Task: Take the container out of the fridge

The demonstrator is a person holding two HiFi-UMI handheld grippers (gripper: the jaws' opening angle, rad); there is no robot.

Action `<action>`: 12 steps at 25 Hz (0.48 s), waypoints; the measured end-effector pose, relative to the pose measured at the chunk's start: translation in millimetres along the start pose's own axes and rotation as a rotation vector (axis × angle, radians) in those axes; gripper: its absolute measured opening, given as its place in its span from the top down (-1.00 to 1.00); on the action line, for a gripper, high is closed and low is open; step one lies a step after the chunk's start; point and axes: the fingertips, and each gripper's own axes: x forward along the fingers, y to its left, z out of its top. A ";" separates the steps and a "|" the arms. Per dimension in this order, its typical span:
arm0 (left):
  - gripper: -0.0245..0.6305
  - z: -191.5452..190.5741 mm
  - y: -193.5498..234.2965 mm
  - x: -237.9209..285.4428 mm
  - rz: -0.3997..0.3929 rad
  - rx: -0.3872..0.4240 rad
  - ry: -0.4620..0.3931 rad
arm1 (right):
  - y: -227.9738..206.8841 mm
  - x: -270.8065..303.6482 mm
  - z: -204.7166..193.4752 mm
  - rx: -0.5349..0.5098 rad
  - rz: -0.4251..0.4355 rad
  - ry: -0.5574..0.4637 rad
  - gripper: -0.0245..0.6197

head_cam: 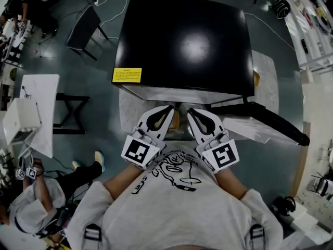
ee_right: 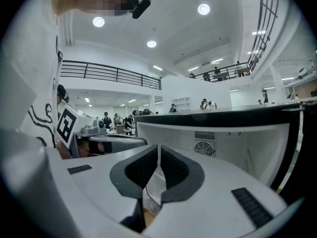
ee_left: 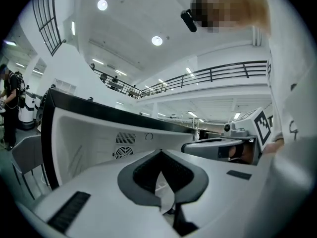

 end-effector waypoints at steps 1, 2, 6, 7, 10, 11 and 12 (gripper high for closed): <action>0.88 3.5 -1.2 -0.2 -0.001 0.002 -0.007 | 1.3 -1.0 3.3 -0.004 0.002 -0.004 0.80; 0.88 7.8 -2.2 0.0 0.000 0.004 -0.013 | 2.4 -2.1 6.5 -0.008 0.005 -0.007 0.80; 0.88 20.2 -5.6 -0.1 0.002 0.010 -0.028 | 3.6 -4.3 20.2 -0.016 0.002 -0.034 0.80; 0.89 22.1 -6.8 -0.1 -0.002 0.004 -0.042 | 3.3 -4.0 24.3 -0.019 -0.003 -0.050 0.80; 0.88 25.1 -7.6 -0.5 -0.003 -0.001 -0.058 | 4.3 -3.9 28.5 -0.029 -0.005 -0.061 0.80; 0.88 25.9 -7.8 -0.5 -0.003 0.001 -0.059 | 5.5 -4.8 25.4 -0.028 0.002 -0.041 0.80; 0.88 27.0 -8.1 -0.5 -0.002 0.005 -0.061 | 6.4 -5.6 22.7 -0.027 0.008 -0.024 0.80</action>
